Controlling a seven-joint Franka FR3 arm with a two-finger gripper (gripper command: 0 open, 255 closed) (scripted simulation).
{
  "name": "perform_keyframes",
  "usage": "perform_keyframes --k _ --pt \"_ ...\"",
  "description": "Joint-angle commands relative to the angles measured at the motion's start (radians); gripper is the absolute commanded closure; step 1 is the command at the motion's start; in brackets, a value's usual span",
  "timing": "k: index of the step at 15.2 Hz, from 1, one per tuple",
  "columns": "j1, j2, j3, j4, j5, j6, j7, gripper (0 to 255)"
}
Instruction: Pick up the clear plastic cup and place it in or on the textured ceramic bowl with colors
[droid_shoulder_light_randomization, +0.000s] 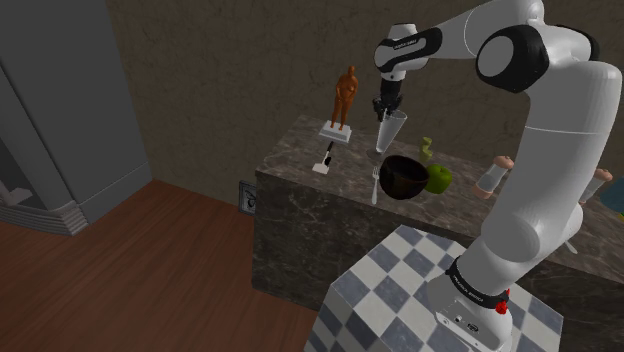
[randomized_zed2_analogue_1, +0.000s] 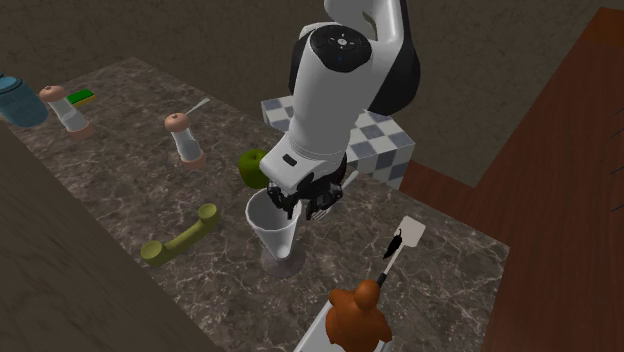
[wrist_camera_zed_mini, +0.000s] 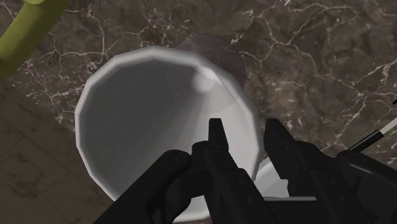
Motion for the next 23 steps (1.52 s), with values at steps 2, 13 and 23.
perform_keyframes --k 2,13,23 --pt "0.000 0.000 0.000 0.000 0.000 0.000 0.000 255" --pt "0.001 -0.016 -0.001 0.045 -0.002 -0.060 -0.006 255" --pt "0.000 -0.030 -0.004 0.159 -0.002 -0.187 -0.022 255"
